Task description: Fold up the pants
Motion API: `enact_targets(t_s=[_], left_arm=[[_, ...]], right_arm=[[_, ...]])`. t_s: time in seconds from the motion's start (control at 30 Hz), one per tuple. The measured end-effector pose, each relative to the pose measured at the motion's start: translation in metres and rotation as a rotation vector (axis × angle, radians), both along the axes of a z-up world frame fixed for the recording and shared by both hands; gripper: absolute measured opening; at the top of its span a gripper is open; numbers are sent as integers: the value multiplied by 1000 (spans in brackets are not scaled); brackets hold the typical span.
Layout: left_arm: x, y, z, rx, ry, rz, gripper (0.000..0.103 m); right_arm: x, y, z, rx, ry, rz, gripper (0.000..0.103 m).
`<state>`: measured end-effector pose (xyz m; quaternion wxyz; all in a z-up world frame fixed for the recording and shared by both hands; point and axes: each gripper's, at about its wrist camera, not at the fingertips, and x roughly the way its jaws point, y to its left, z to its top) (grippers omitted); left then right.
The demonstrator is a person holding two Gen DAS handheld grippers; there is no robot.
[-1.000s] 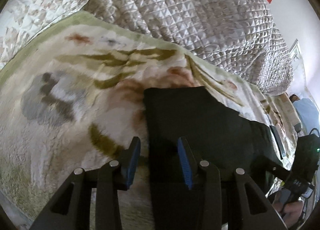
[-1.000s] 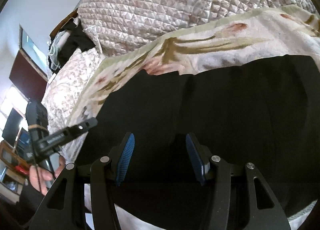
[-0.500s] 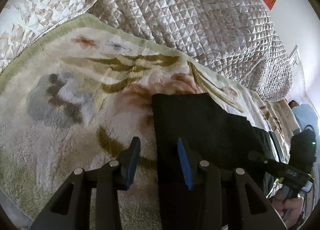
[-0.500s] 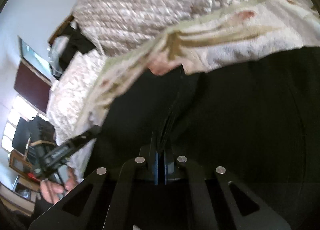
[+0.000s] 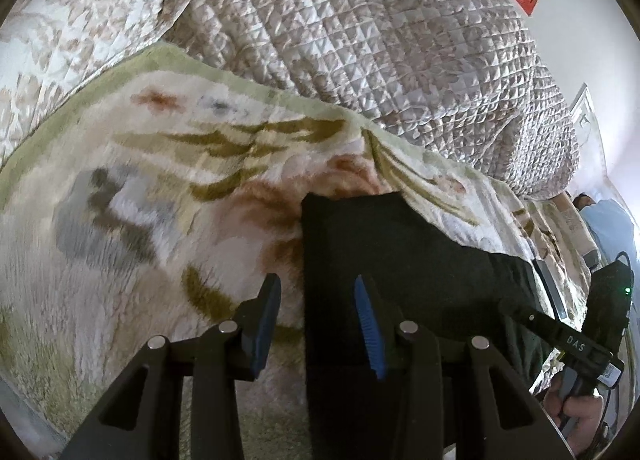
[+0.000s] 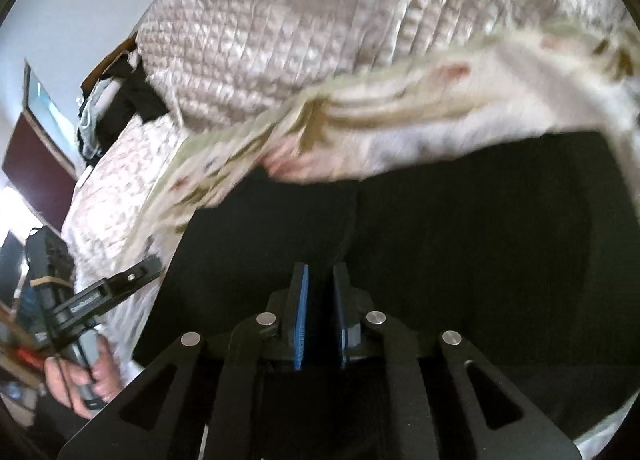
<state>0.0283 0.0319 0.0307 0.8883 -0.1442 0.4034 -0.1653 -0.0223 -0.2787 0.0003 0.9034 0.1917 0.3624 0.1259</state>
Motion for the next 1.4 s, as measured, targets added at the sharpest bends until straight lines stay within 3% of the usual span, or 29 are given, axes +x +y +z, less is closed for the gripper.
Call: enact_targets(t_s=[0.1, 0.2, 0.23, 0.33, 0.57, 0.67, 1.2, 1.4], left_arm=[[7, -10, 7, -1, -5, -28, 41], [16, -27, 7, 33, -3, -81, 41], [19, -32, 2, 48, 7, -87, 41], [23, -38, -18, 85, 60, -86, 41], [18, -31, -18, 85, 42, -73, 41], [15, -34, -21, 107, 26, -72, 41], [-26, -42, -4, 193, -40, -40, 41], [-43, -45, -7, 220, -47, -45, 41]], right_arm=[[3, 6, 1, 9, -7, 51, 12], [15, 16, -16, -51, 94, 72, 12], [17, 13, -20, -25, 95, 66, 12], [15, 8, -13, -46, 68, 39, 12], [11, 12, -6, -70, 37, 50, 12], [14, 17, -12, -109, 66, 66, 13], [-17, 33, 7, -228, -46, 110, 14], [-34, 49, -3, -287, -36, 141, 16]])
